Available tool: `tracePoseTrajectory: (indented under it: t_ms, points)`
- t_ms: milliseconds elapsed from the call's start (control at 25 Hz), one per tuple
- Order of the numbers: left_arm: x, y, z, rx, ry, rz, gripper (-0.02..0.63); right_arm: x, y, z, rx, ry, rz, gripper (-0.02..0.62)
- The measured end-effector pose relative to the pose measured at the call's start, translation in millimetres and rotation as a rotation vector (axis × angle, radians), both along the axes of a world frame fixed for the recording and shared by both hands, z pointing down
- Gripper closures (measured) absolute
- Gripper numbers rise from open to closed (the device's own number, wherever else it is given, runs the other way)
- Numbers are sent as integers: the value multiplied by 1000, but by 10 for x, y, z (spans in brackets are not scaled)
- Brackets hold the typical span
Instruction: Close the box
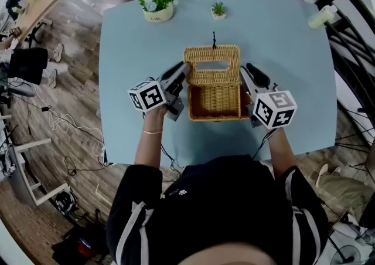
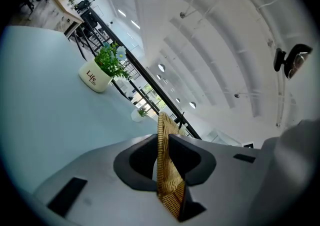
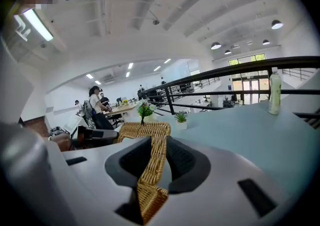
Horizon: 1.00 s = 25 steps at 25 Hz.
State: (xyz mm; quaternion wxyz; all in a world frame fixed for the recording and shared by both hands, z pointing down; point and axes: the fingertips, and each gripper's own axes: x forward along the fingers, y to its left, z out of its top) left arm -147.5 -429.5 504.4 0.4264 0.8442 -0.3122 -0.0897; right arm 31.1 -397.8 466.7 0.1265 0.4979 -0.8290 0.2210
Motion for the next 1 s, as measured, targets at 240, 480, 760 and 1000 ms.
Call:
tracePoseTrajectory:
  t_ms: [240,480,760,1000]
  points:
    - [-73,212,-92,114,-21,-1,538,-148,26,50,22,84,-80,499]
    - [-99,425,-225,278,-74,45,541,-195,91,-99,74,75,-106,492]
    - [-112,586,-282,372,-88,71,541,-200,229,-214,116,134,-160,485]
    - [-100,722,-320,458,-141,120,541,-266,306,-367,201,213,-213,483]
